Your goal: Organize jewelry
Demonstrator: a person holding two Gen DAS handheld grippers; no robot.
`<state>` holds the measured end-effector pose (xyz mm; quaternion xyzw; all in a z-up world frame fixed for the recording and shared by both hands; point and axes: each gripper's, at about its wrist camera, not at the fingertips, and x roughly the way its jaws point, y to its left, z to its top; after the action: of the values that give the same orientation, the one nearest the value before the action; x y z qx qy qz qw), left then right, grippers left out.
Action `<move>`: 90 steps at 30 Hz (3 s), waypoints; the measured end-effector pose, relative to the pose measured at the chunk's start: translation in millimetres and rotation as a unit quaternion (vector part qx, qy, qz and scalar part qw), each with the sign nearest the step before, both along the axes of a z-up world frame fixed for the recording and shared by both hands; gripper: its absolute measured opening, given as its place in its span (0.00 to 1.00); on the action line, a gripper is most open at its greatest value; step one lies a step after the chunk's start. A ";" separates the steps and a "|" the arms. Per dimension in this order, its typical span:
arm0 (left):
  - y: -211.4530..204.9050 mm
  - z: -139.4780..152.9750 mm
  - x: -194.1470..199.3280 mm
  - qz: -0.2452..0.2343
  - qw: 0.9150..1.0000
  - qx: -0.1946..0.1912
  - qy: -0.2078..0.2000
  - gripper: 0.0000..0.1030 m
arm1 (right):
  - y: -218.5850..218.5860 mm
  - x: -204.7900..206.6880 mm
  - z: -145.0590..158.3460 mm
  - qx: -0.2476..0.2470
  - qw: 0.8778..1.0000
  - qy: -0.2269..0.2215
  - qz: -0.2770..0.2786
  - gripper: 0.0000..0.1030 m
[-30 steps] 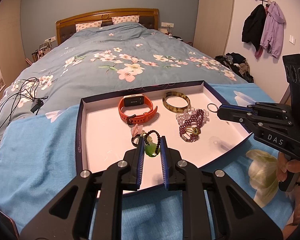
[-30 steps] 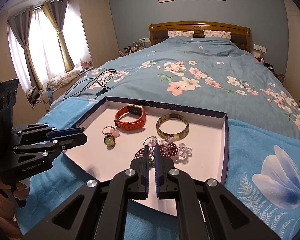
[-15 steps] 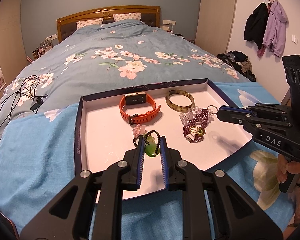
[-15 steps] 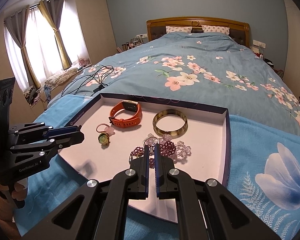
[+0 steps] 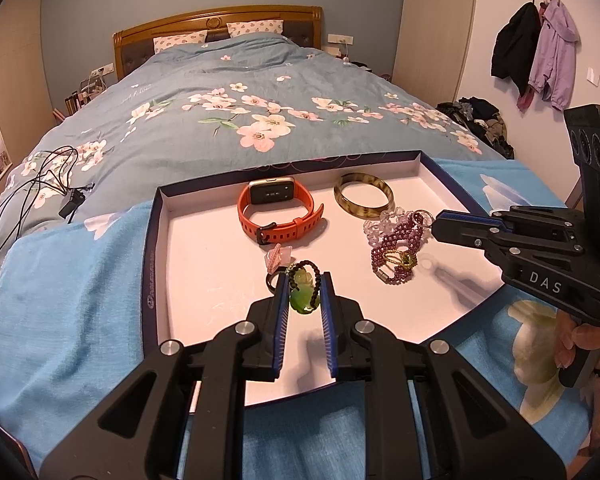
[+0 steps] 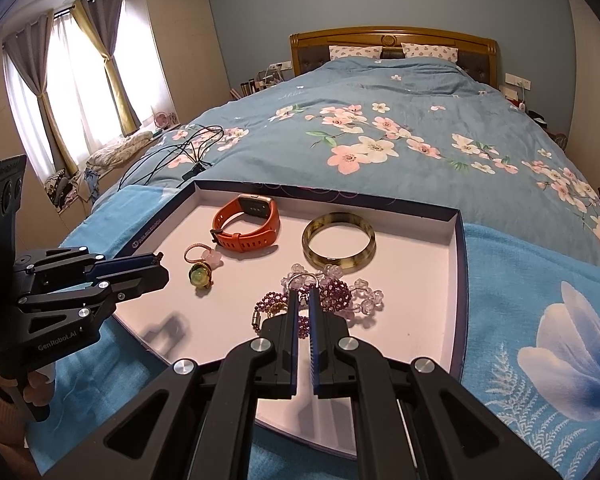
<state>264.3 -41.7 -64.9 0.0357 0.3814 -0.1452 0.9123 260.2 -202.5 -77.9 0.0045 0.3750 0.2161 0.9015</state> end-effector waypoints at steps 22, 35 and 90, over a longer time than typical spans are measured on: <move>-0.9 -11.1 11.1 0.007 1.000 -0.002 0.018 0.15 | 7.8 8.0 -7.8 -0.007 1.000 0.016 -0.001 0.03; -4.3 -16.0 13.2 0.009 1.000 0.005 0.026 0.15 | 11.0 9.6 -13.8 -0.012 1.000 0.024 0.000 0.03; 47.3 50.7 -186.6 0.114 0.968 -0.013 -0.222 0.94 | -0.7 -175.7 30.7 -0.014 0.973 -0.201 -0.114 0.93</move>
<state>77.6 5.5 -14.2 0.0116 0.1689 -0.0331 0.9850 84.5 -203.2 -47.2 -0.0087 0.1856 0.1028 0.9772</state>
